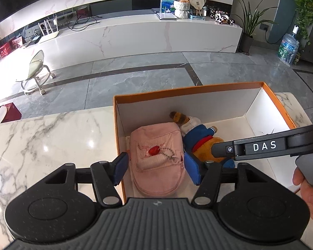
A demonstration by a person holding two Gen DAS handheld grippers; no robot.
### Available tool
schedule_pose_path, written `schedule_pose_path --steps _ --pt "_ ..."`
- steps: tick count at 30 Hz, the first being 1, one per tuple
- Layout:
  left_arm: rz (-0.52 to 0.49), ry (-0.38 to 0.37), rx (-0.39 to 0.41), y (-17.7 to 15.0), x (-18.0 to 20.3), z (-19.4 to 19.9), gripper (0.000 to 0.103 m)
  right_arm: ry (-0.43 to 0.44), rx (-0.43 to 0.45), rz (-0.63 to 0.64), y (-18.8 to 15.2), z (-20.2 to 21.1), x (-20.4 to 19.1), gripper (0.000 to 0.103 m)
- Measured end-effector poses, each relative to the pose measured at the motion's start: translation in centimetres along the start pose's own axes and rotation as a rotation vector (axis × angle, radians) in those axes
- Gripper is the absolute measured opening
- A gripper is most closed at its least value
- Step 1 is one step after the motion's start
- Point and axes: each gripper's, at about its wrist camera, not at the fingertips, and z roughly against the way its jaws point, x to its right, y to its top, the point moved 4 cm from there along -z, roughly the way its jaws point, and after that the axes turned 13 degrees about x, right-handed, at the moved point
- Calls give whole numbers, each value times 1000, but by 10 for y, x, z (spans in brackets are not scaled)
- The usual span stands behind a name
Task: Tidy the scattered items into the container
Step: 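Lower both items into the box and open both tools, then withdraw both tools from the box toward the remaining items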
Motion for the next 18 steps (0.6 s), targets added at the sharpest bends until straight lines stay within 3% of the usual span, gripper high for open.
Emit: schedule_pose_path --steps 5,18 --pt "-9 6 45 -7 8 22 69 -4 11 36 -10 11 -8 61" --pt "12 38 193 -3 24 116 72 2 231 222 -22 104 -52 60"
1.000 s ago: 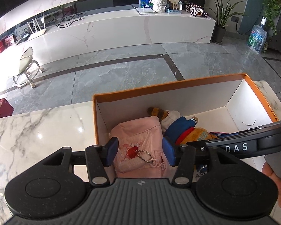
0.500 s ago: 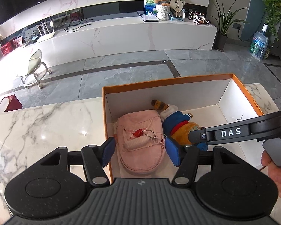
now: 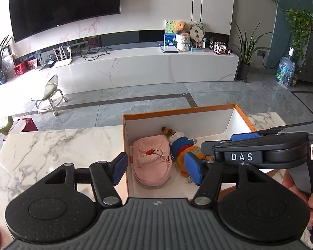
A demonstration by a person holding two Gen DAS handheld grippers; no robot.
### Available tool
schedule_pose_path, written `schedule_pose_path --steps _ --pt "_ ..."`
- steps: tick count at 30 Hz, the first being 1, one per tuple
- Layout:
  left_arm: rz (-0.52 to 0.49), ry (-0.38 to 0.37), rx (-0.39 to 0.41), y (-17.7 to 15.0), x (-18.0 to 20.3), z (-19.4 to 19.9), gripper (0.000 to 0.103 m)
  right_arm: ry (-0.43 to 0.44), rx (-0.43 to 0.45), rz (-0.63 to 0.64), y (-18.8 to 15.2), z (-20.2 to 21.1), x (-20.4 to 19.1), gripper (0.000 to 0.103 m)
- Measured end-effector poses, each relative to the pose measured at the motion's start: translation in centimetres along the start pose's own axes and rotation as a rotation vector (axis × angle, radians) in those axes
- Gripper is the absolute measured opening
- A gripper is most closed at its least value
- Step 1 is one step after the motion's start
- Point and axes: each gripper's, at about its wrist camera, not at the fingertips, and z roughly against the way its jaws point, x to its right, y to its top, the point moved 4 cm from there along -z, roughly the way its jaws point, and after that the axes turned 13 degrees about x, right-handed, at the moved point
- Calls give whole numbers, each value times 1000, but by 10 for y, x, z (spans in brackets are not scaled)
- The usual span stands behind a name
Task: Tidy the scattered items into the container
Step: 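Withdraw both tools from the box toward the remaining items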
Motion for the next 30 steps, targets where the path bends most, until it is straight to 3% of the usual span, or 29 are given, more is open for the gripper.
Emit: schedule_pose_path --steps 8,16,30 --pt "19 14 86 11 3 73 72 -8 159 47 6 86 -29 60" --pt "19 -14 154 0 11 136 77 -13 264 15 -15 164 -46 60" --pt "32 -30 173 -63 10 189 78 -59 311 27 -94 227 -73 61"
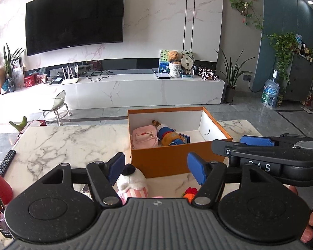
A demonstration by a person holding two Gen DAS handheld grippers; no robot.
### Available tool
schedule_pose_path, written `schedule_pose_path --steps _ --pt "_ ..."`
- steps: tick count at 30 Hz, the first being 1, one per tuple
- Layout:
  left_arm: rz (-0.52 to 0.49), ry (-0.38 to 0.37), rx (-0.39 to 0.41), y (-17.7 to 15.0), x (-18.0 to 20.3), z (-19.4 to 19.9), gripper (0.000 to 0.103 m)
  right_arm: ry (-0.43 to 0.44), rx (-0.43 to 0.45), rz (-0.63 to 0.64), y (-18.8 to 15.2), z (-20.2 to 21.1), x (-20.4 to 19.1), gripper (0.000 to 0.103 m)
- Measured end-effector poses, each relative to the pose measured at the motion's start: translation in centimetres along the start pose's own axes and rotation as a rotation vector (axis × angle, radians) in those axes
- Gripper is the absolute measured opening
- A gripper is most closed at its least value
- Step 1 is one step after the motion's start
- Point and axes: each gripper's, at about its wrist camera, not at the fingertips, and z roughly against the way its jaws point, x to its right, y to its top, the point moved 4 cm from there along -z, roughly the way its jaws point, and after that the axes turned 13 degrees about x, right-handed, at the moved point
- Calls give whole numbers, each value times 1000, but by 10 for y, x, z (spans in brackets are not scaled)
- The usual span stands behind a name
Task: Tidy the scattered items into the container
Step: 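Withdraw both tools from the box toward the remaining items, then grasp the orange crocheted ball with the right tool while the left tool grasps the pink pompom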
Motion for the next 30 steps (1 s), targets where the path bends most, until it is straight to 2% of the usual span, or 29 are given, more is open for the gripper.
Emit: schedule_pose_path --steps 14,30 --pt "33 49 -34 -55 -17 24 78 9 -89 26 -65 20 -18 61" --pt "87 161 -202 -113 -53 12 78 68 -273 48 -129 -11 -38 61"
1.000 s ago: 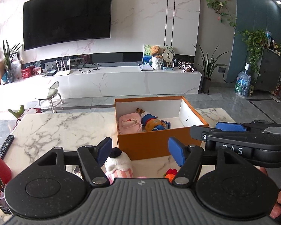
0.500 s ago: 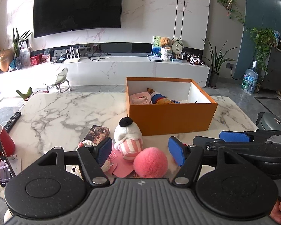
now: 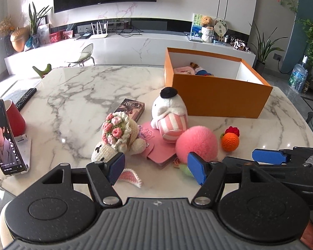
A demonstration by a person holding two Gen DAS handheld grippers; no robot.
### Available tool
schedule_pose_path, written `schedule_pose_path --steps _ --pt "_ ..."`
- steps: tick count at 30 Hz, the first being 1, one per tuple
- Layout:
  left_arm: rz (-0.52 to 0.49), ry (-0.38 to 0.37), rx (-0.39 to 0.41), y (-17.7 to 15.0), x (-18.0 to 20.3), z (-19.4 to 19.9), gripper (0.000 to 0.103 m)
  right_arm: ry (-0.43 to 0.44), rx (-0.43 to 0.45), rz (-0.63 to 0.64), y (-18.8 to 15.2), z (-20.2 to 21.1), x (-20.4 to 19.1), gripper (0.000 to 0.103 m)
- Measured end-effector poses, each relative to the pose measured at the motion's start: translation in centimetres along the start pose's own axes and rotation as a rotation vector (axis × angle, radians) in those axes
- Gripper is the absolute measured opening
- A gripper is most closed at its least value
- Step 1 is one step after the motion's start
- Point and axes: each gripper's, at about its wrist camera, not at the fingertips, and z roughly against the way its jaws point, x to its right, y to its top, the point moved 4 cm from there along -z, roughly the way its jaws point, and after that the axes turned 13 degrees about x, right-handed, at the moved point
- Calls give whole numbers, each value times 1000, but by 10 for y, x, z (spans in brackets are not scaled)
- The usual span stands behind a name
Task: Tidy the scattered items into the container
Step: 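Grasp the orange crocheted ball with the right tool while the left tool grasps the pink pompom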
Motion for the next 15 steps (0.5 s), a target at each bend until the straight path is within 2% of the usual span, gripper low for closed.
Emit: schedule_pose_path --steps 5,10,15 --pt "22 26 -41 -5 -11 -13 78 15 -51 17 -4 -19 -6 61" --pt "27 40 -113 -13 -21 -30 78 22 -98 28 -9 -39 -9 67" --pt "49 46 -139 -15 -25 -43 78 19 -128 26 -11 -59 -7 71"
